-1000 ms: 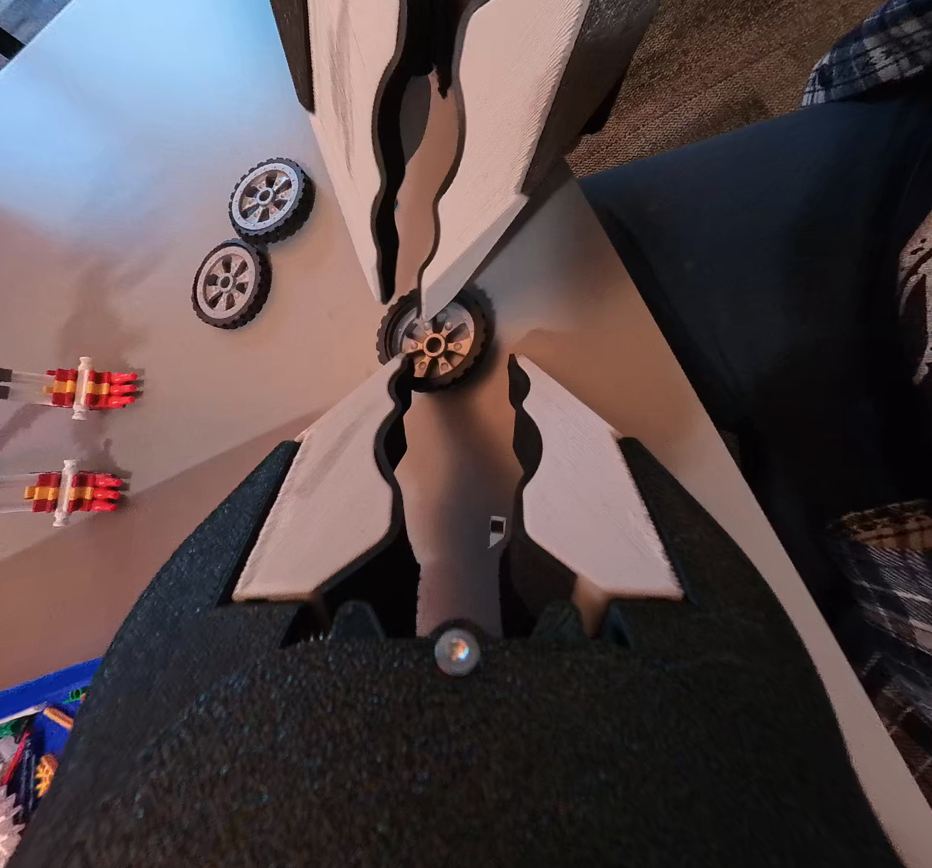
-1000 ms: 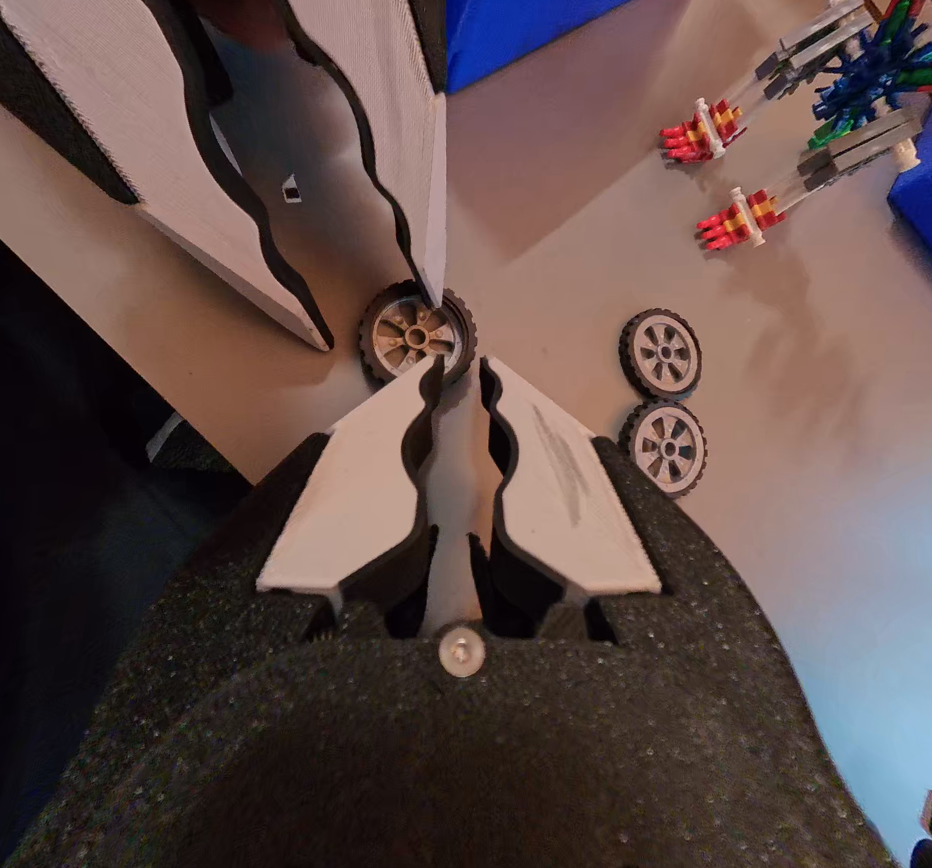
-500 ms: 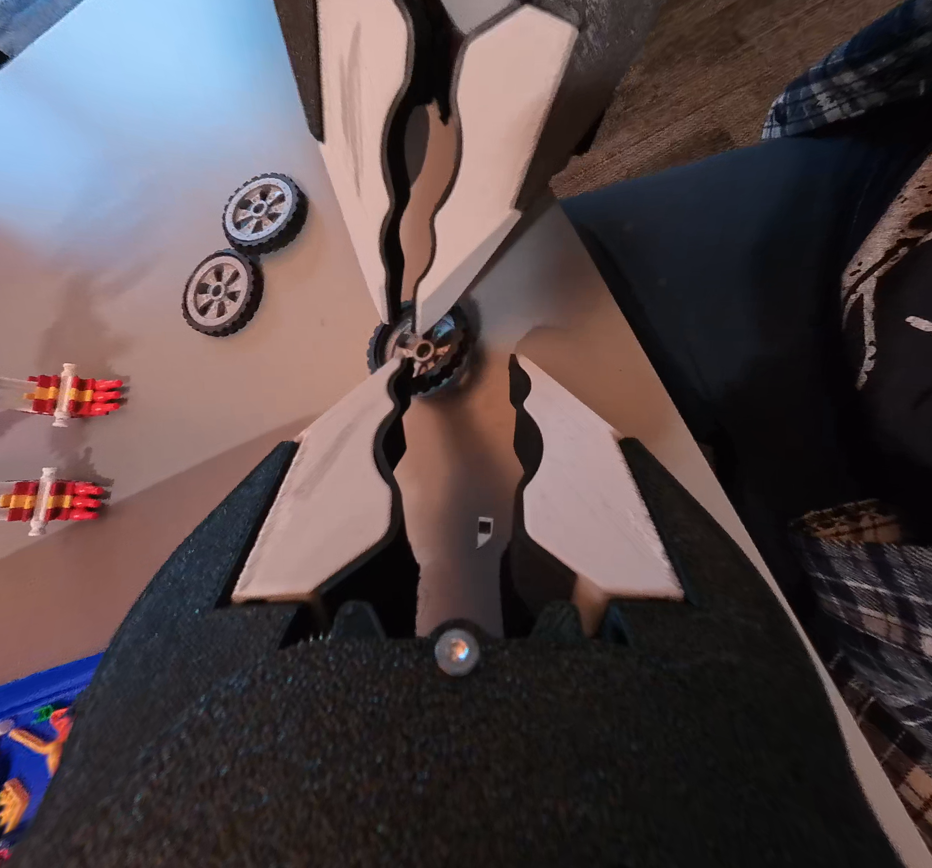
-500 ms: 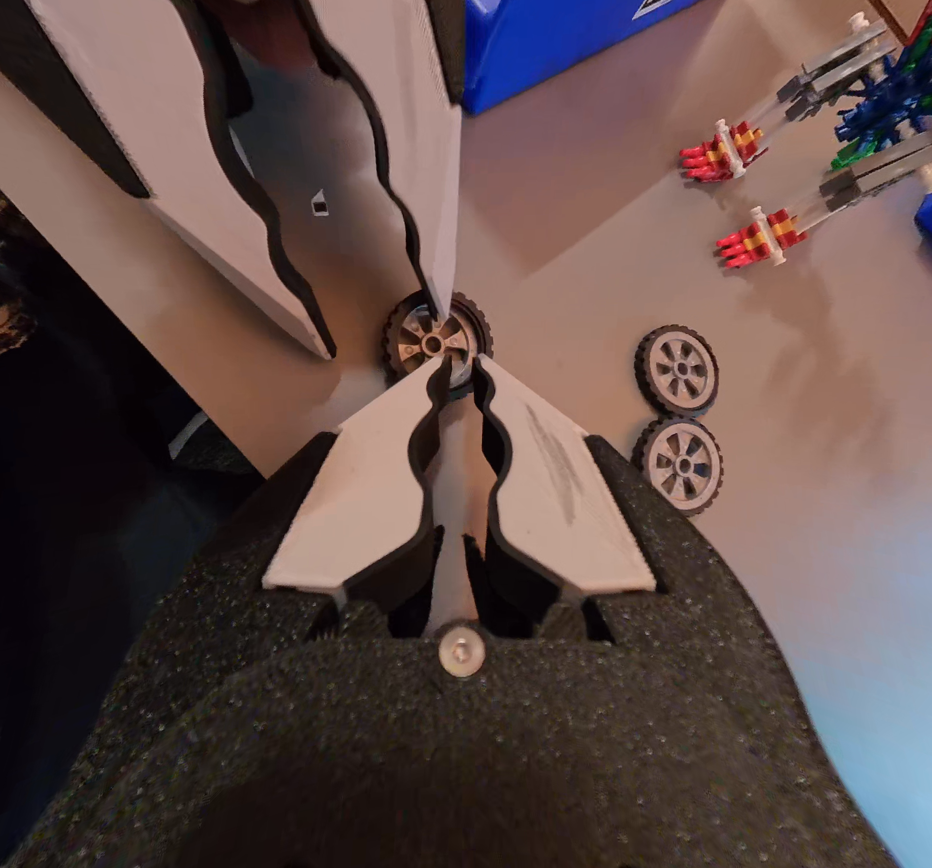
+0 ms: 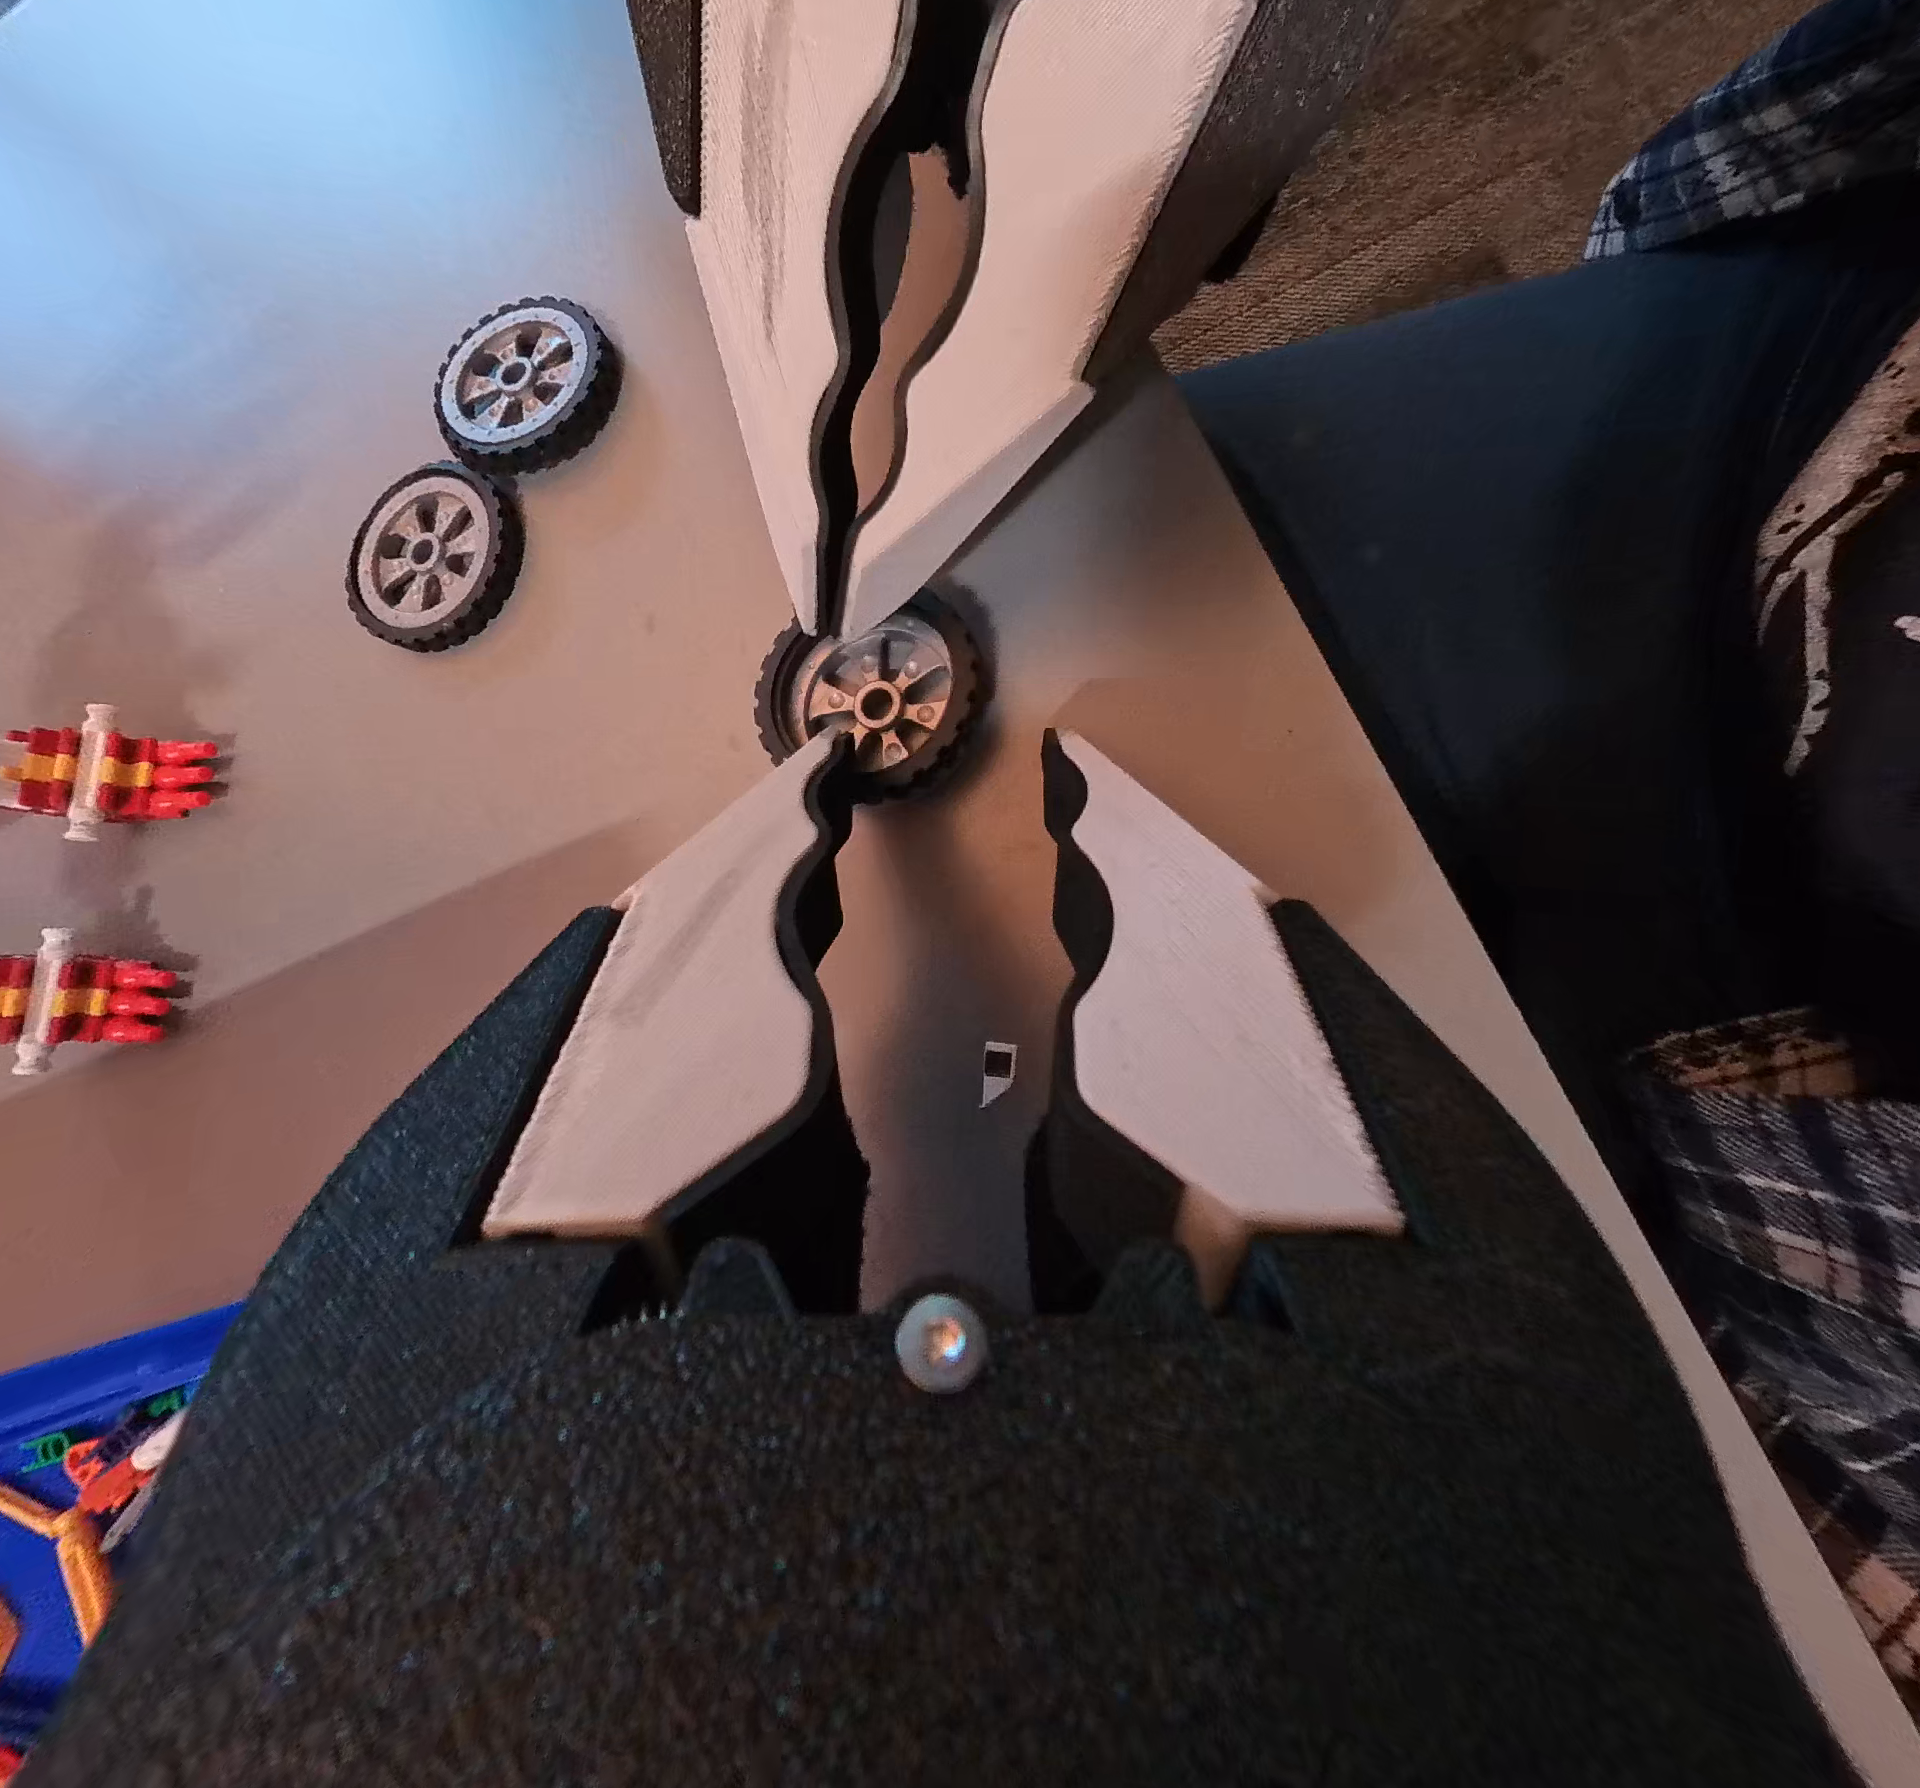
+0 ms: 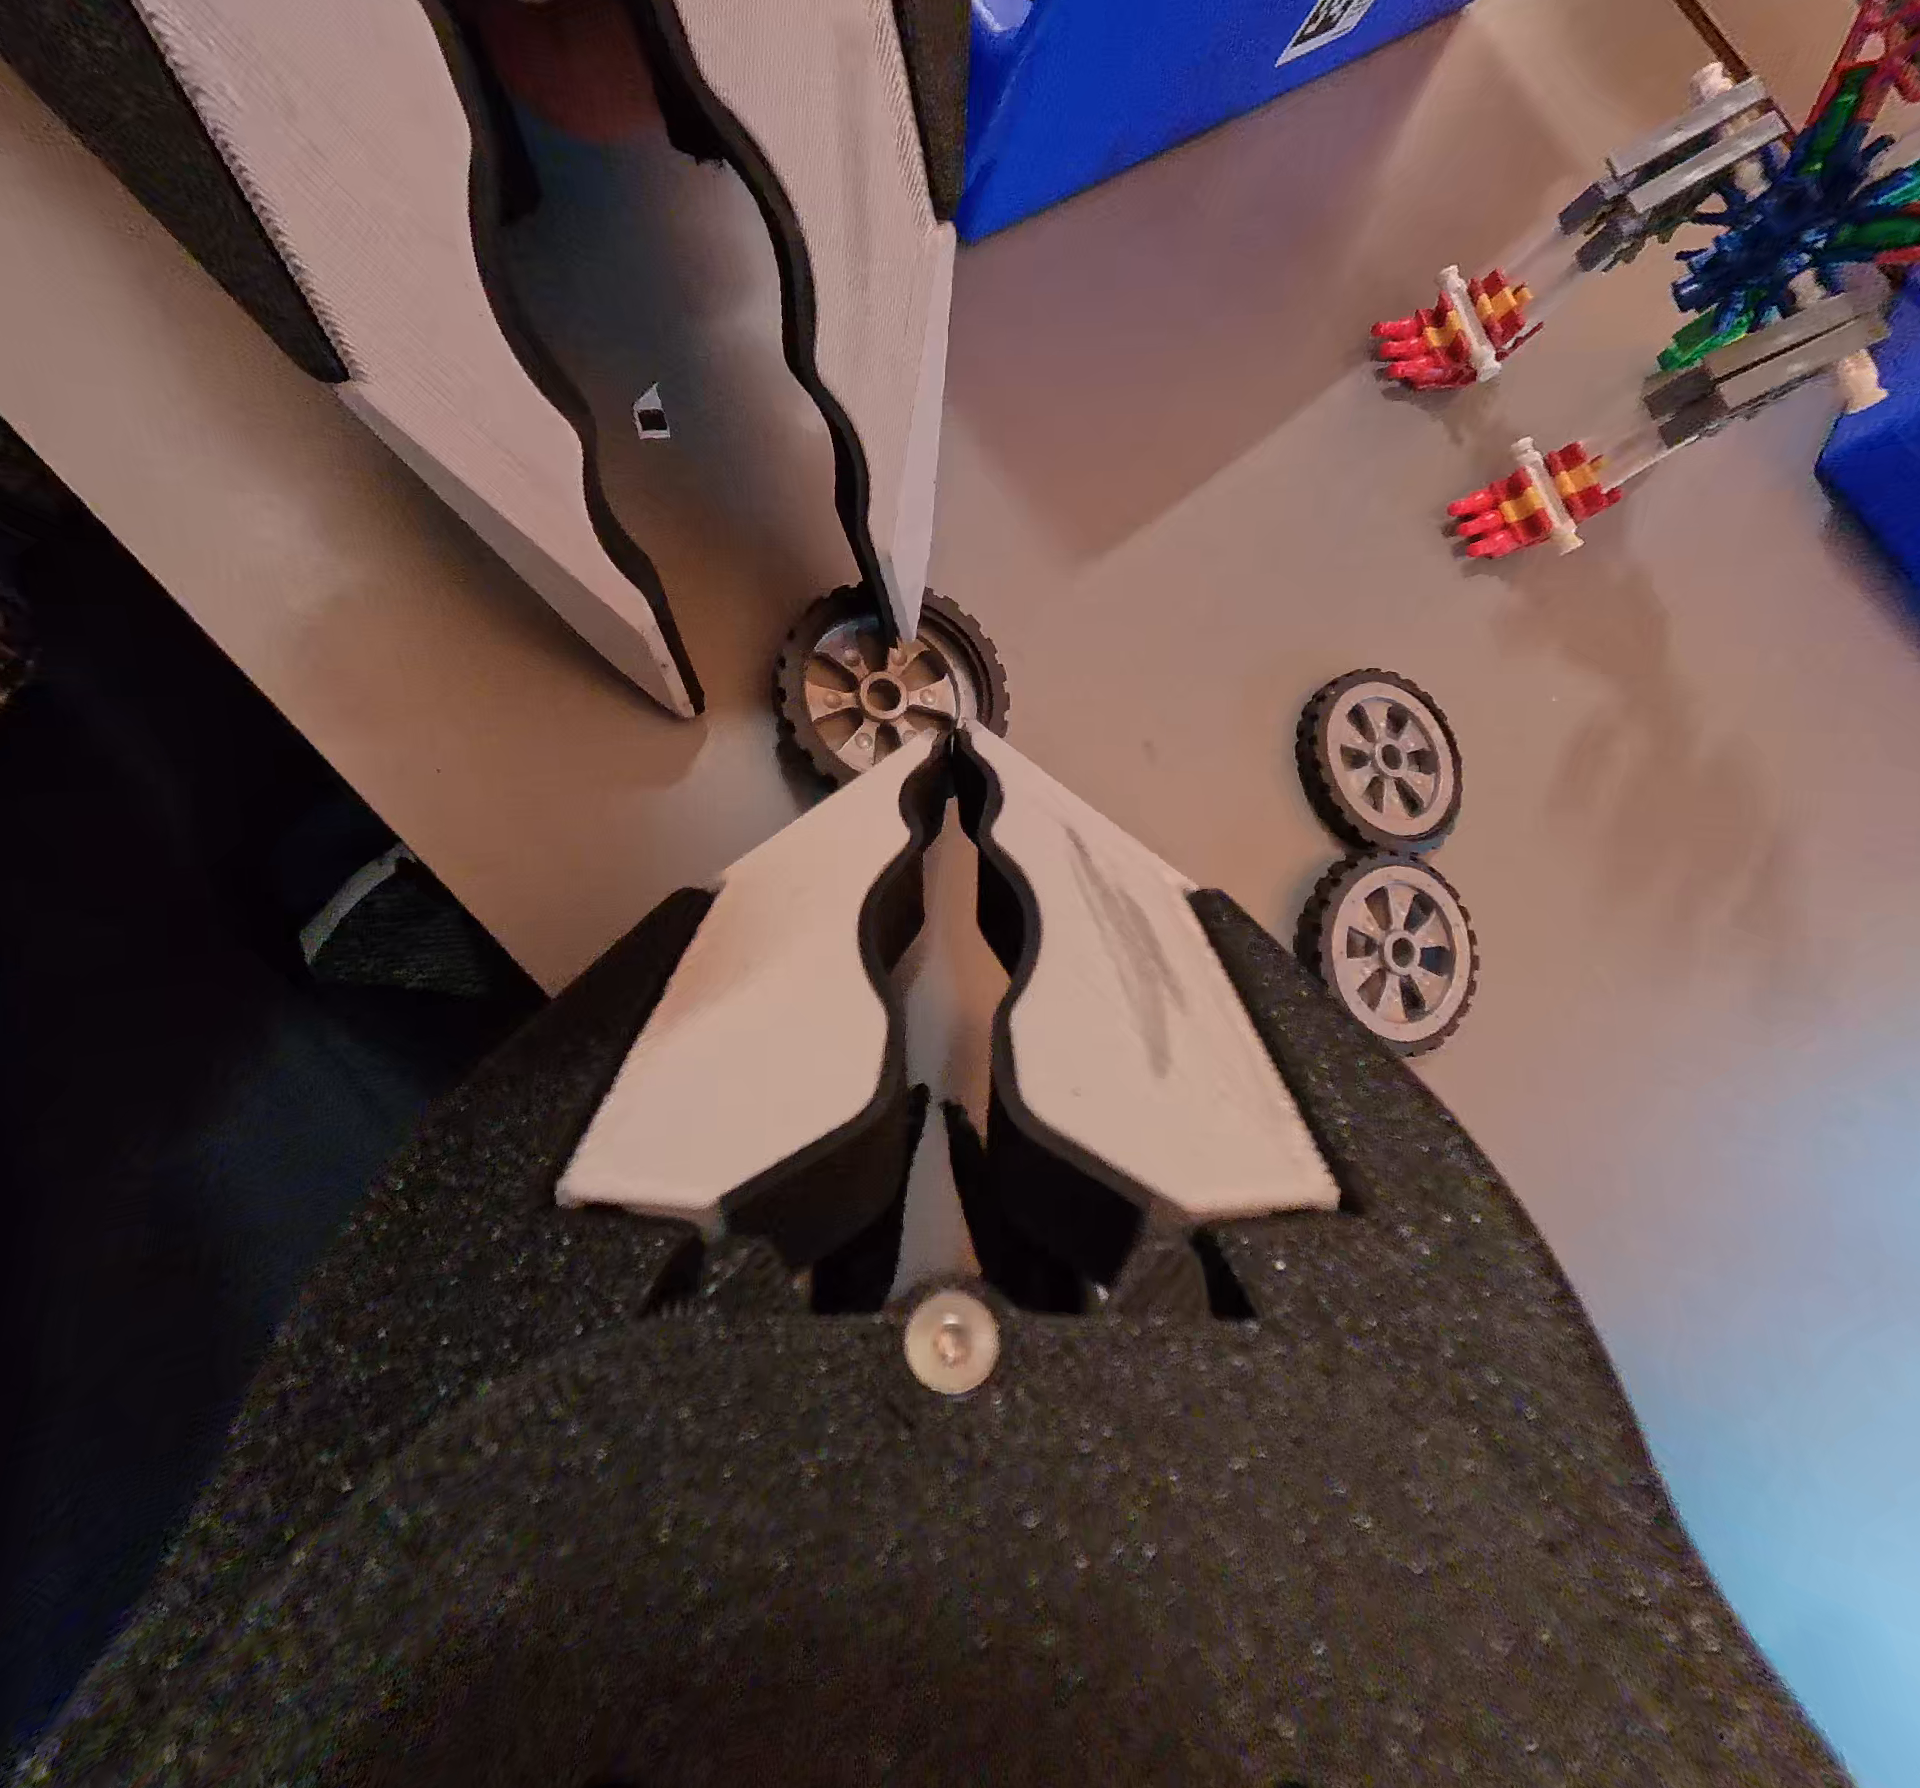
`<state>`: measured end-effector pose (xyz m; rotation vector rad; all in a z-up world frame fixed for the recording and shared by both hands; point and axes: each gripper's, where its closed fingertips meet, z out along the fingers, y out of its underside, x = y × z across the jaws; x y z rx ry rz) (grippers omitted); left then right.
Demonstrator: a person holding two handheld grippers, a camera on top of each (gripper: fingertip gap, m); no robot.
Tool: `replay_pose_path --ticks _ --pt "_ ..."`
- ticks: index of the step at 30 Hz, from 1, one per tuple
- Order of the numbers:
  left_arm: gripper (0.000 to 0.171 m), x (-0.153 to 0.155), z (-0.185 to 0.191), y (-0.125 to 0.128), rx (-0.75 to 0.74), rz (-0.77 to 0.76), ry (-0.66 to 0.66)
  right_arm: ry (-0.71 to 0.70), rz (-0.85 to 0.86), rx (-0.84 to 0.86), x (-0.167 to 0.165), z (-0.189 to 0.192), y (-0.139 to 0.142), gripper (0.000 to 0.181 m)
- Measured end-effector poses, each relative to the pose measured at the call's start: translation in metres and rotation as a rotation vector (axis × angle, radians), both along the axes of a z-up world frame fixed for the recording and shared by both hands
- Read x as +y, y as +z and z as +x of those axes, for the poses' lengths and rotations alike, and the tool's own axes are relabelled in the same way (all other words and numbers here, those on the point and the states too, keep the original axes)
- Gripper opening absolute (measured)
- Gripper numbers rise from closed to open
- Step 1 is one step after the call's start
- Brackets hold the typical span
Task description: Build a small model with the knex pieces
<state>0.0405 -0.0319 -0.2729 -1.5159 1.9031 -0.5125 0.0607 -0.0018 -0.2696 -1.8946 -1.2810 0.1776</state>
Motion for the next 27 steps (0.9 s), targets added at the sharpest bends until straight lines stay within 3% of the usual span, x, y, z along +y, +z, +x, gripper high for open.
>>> replay_pose_path --ticks 12,27 --pt "0.039 -0.009 0.004 0.001 -0.038 -0.076 -0.008 0.029 -0.088 0.053 -0.01 0.0 -0.001 0.007" --pt "0.038 -0.017 0.005 0.001 -0.028 -0.032 -0.076 0.03 -0.018 0.126 -0.019 -0.001 0.001 0.008"
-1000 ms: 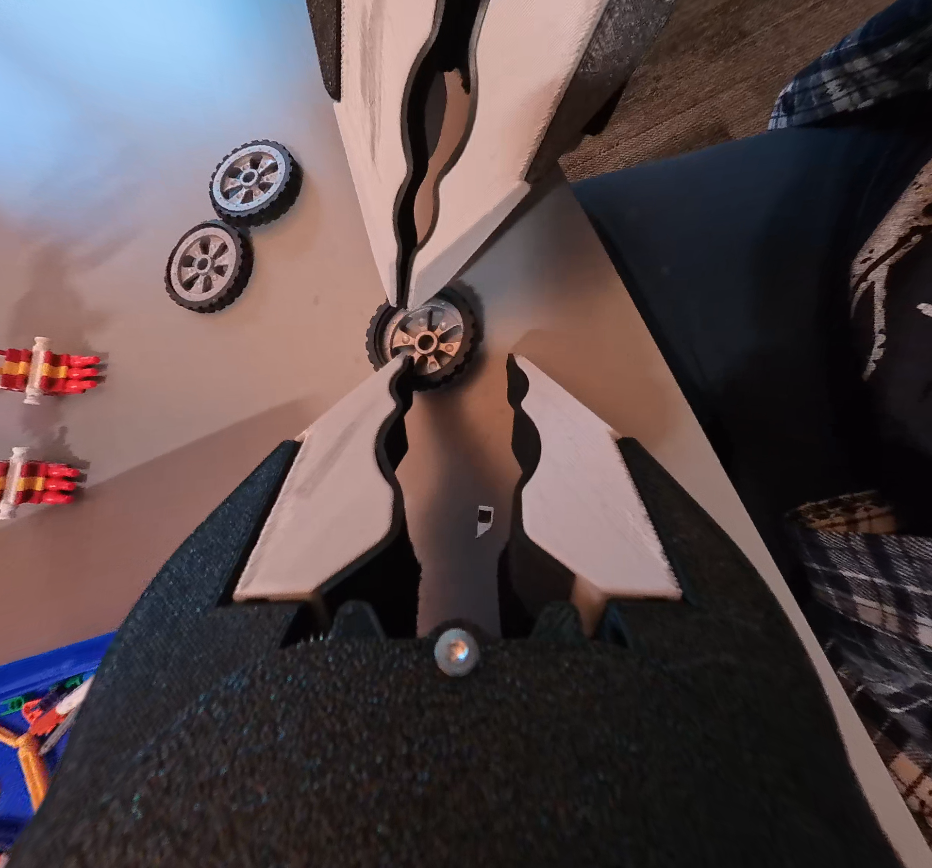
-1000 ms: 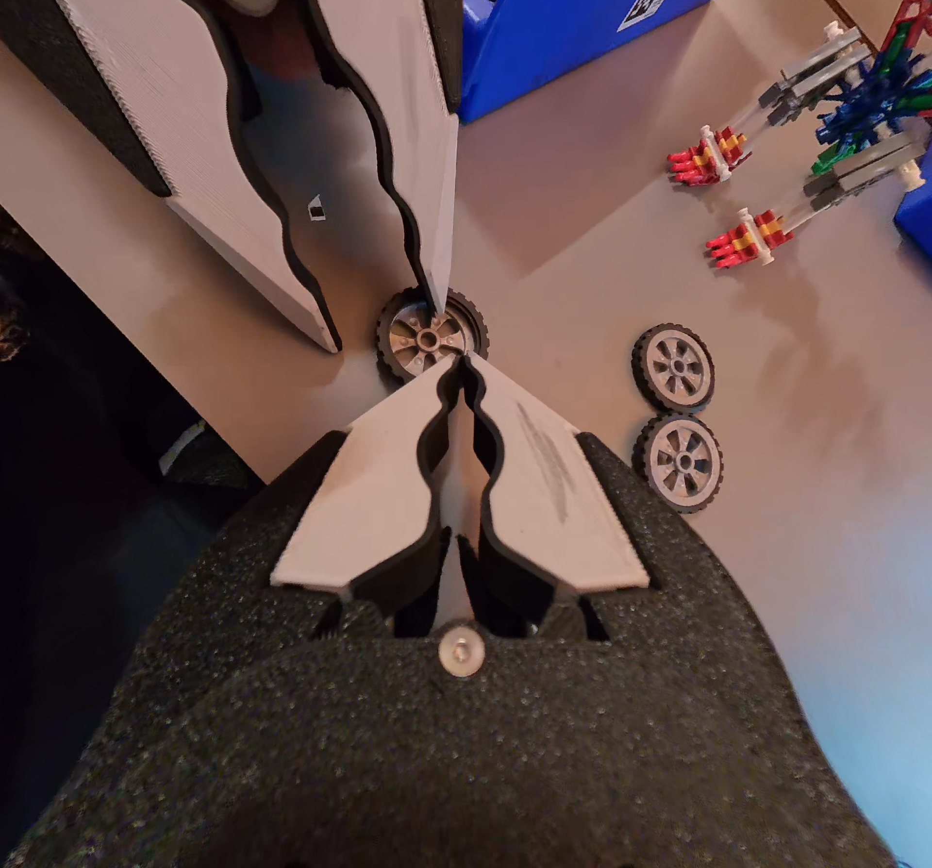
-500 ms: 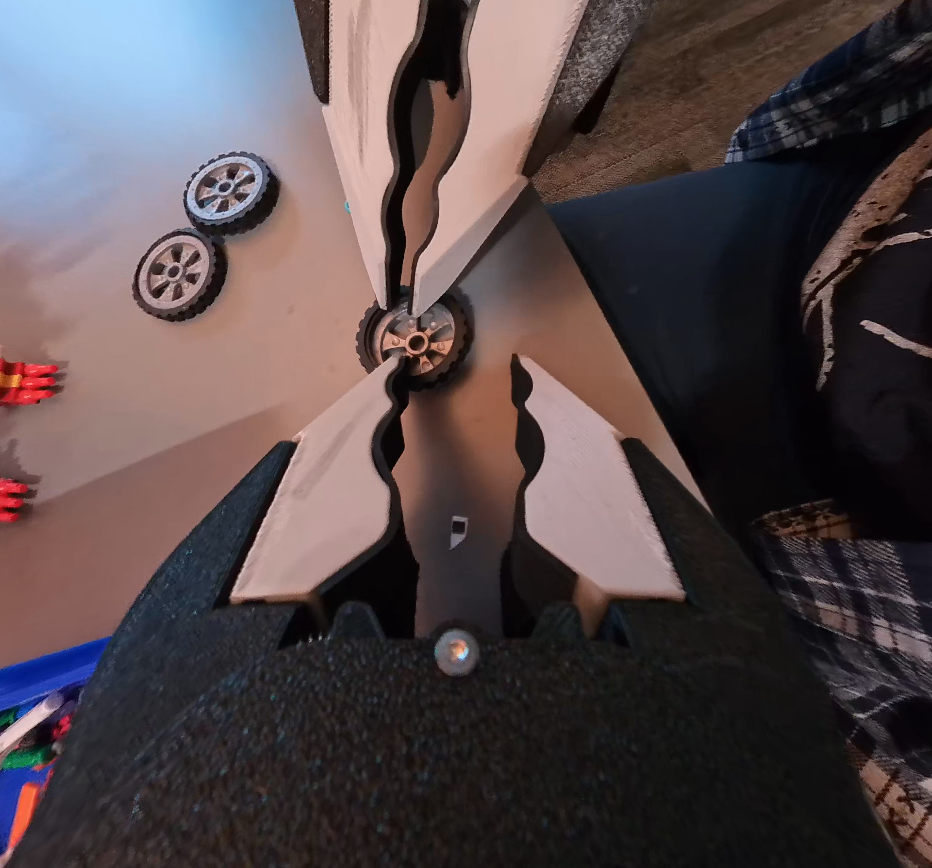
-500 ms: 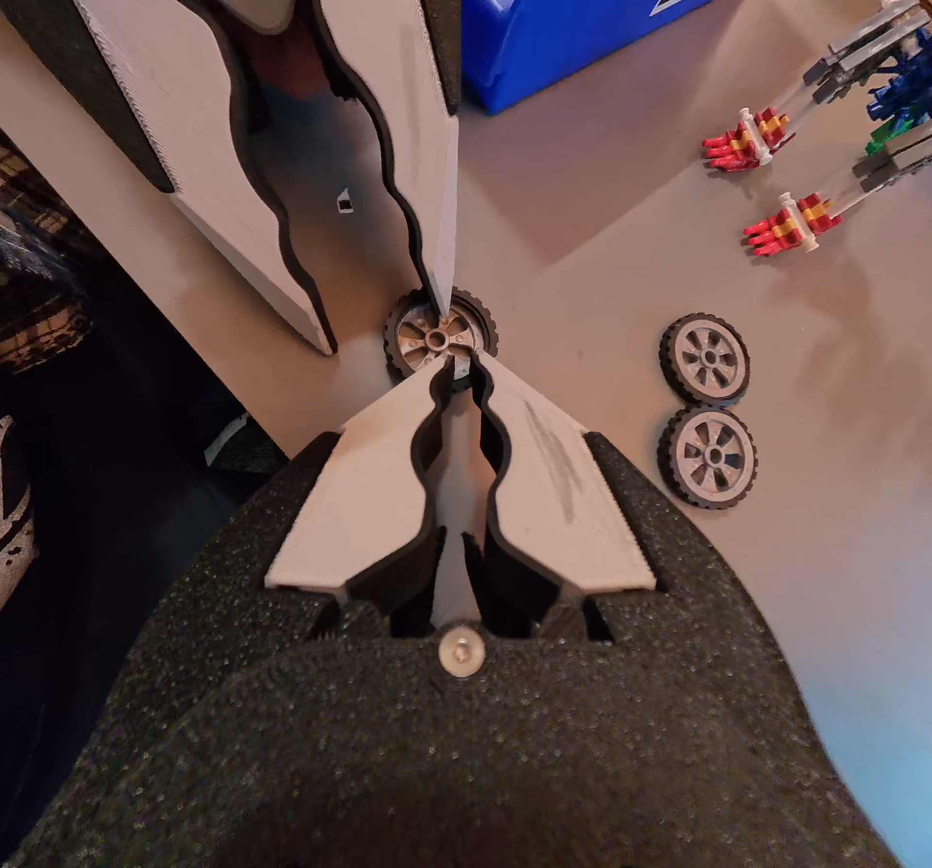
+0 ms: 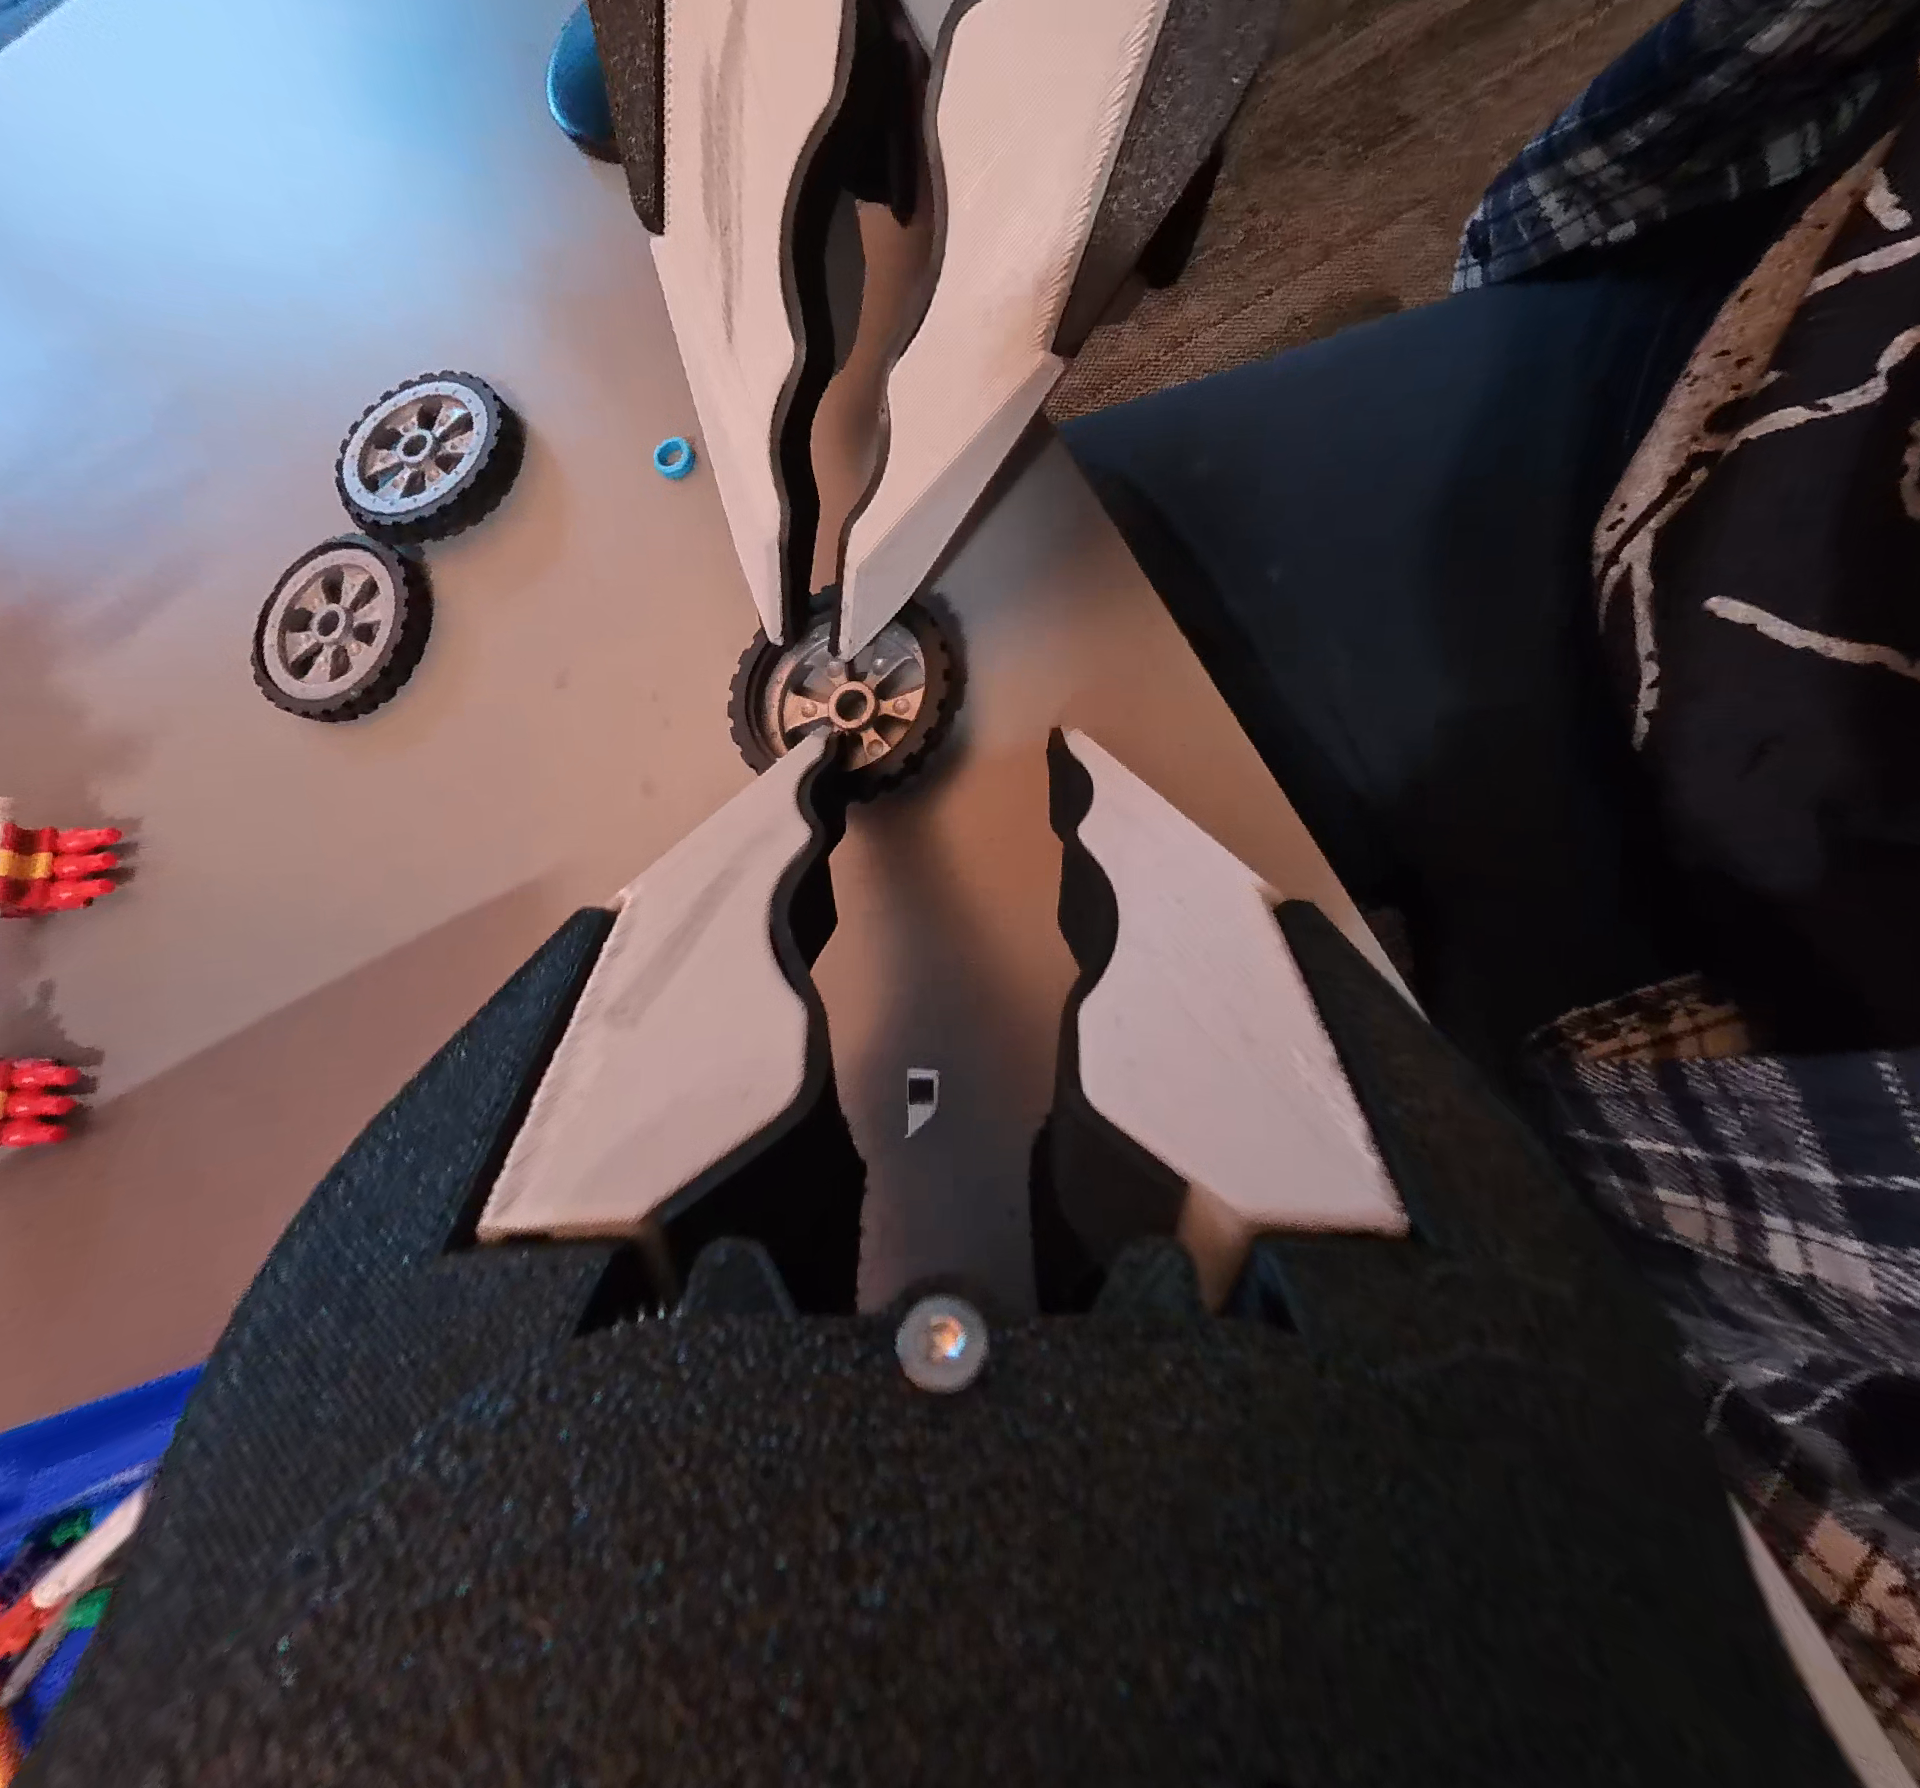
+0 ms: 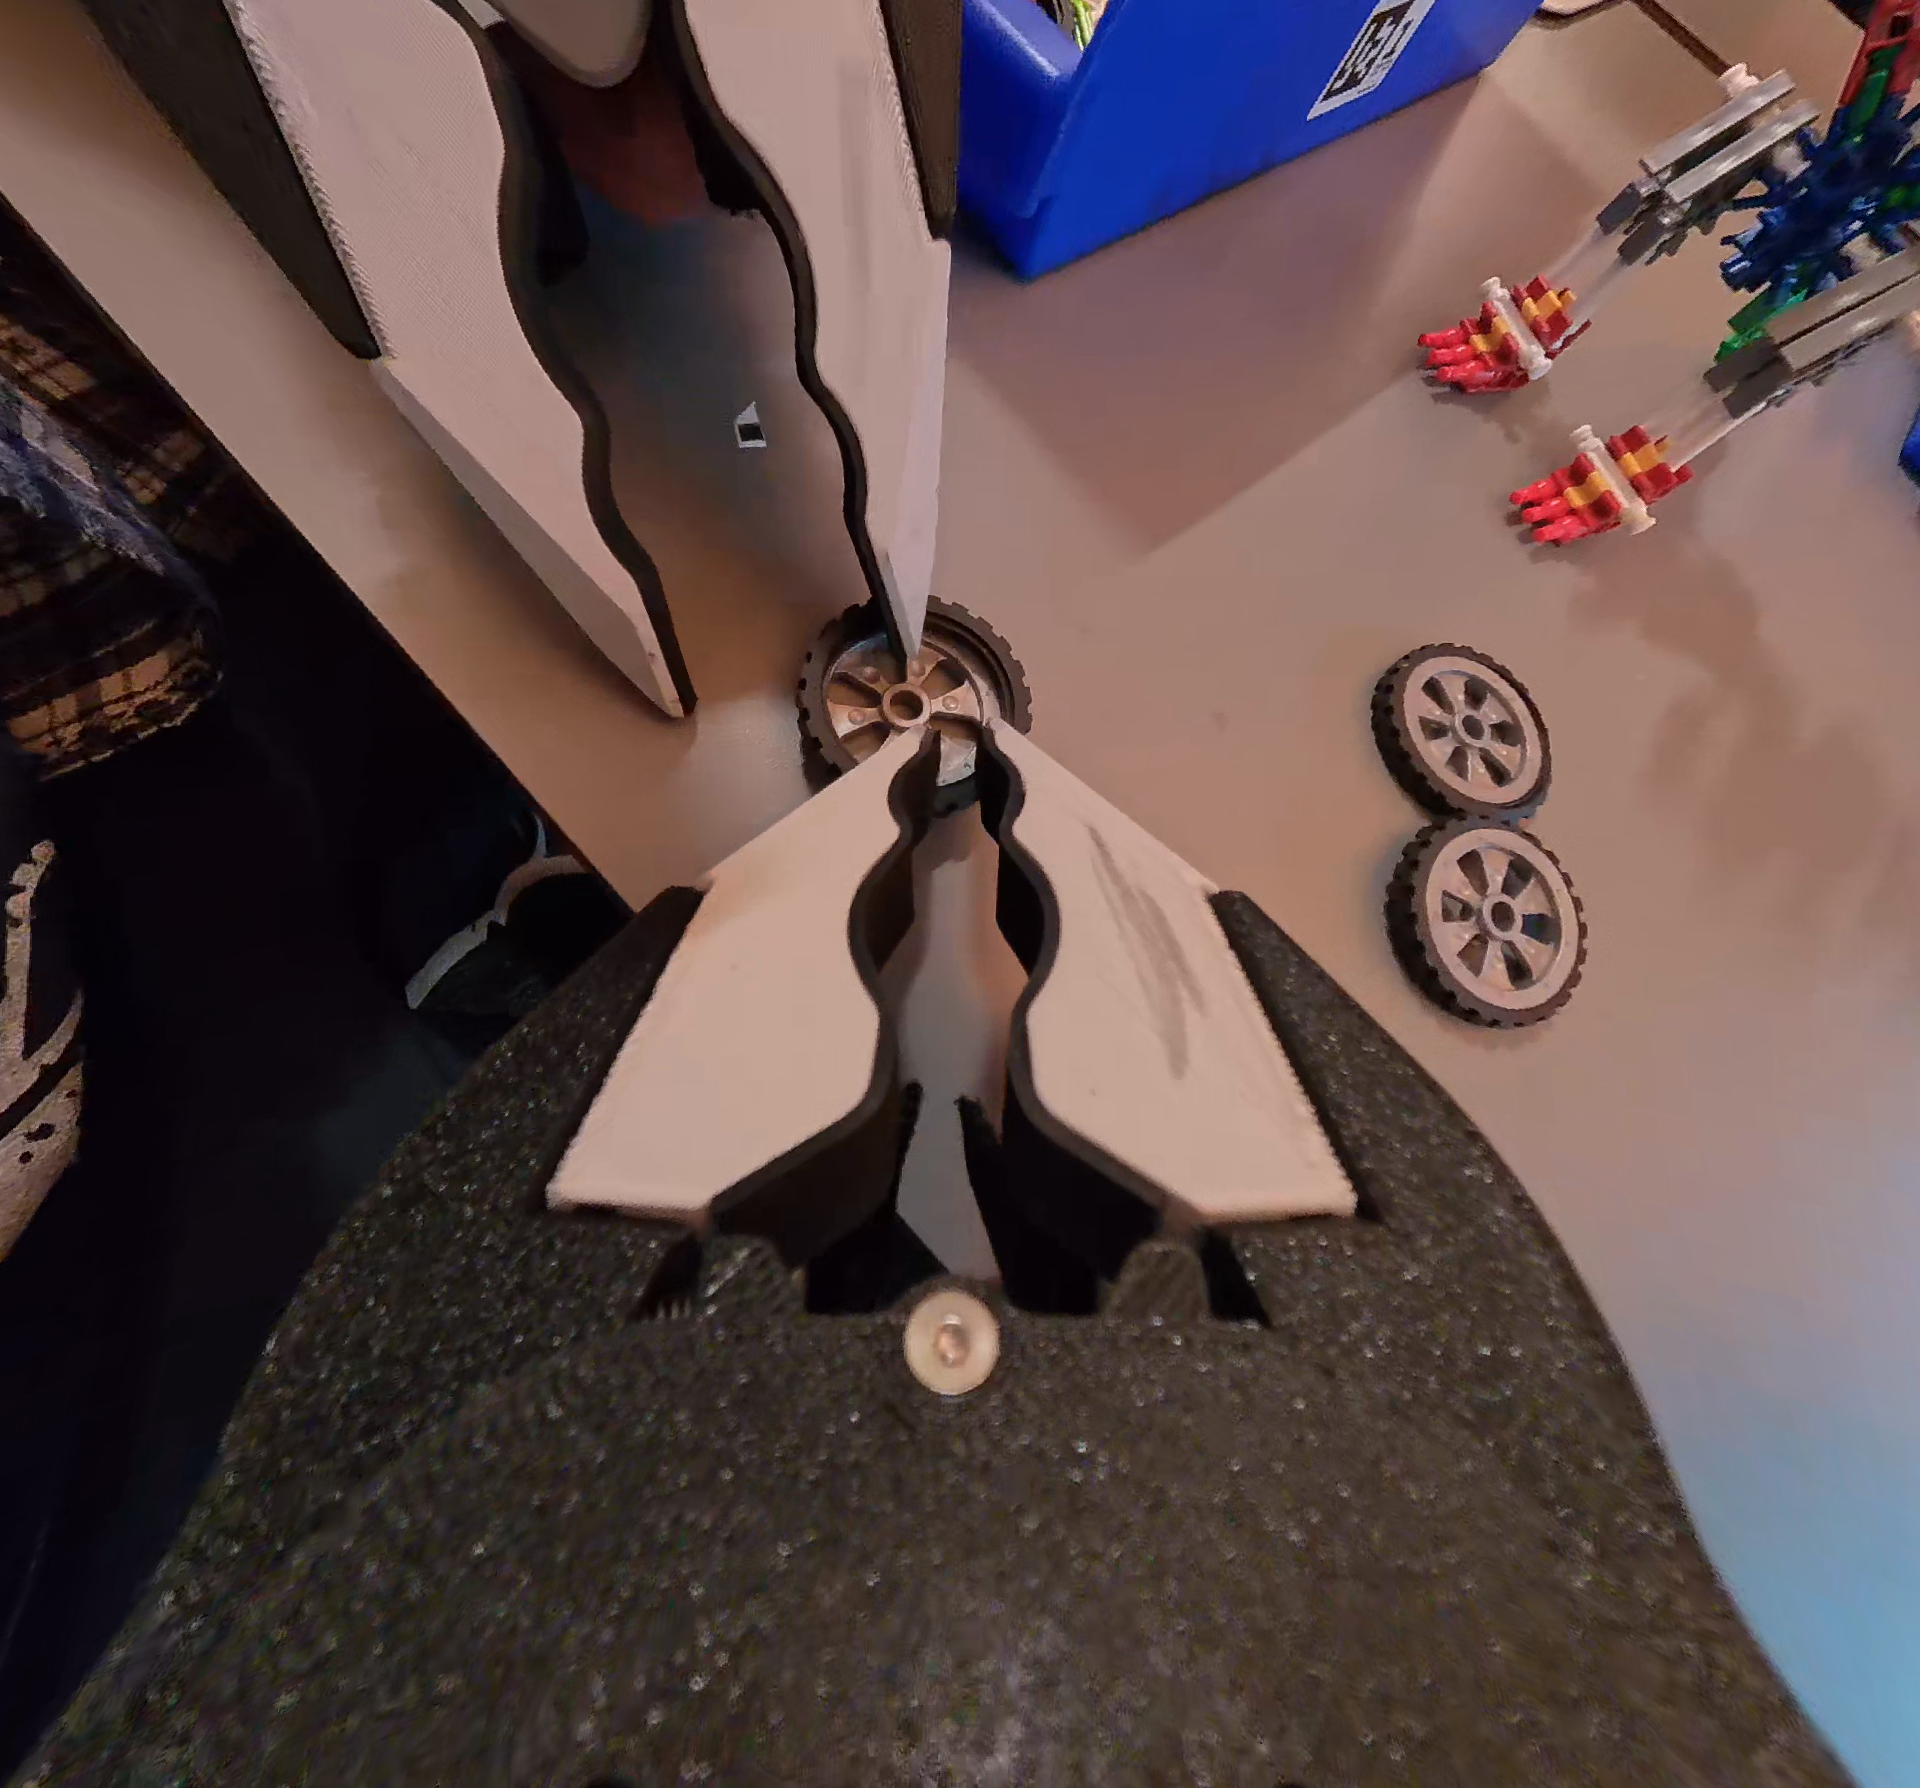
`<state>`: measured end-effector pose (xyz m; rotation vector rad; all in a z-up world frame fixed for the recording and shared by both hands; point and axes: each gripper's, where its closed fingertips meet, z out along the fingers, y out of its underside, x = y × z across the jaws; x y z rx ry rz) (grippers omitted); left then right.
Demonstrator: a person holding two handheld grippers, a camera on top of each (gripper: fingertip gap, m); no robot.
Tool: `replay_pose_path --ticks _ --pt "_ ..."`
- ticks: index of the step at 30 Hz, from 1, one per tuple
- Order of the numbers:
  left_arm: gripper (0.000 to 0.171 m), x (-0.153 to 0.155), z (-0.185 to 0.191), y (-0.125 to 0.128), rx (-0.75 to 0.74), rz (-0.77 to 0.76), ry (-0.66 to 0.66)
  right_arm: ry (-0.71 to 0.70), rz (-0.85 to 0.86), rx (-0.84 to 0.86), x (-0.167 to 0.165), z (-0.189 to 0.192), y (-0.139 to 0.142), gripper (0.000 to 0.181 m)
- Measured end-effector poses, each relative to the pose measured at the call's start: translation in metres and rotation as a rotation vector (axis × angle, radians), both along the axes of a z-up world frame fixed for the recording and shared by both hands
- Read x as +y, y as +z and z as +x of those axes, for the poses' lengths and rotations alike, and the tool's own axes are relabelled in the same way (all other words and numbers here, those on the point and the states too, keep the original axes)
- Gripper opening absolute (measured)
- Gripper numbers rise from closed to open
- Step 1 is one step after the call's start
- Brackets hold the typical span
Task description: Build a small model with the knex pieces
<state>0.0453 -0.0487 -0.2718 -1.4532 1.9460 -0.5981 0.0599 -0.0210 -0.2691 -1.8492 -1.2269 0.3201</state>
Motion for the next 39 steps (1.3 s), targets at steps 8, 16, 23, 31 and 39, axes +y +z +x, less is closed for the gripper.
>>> replay_pose_path --ticks 8,16,23,31,39 --pt "0.036 -0.006 -0.003 0.002 -0.001 0.047 -0.06 0.008 0.008 0.009 -0.006 -0.002 0.001 0.007" --pt "0.035 -0.012 -0.006 0.003 0.008 0.079 -0.105 0.03 0.023 0.031 -0.011 -0.004 0.003 0.008" --pt "0.035 -0.013 -0.001 0.007 -0.028 0.082 -0.104 0.03 0.054 0.057 -0.014 -0.005 0.004 0.007" --pt "0.025 -0.001 0.009 0.018 -0.101 0.014 0.009 0.014 0.069 0.064 -0.015 -0.007 0.004 0.007" --pt "0.012 0.005 0.006 0.007 -0.052 0.045 0.037 0.012 0.094 0.015 -0.016 -0.01 0.004 0.007"
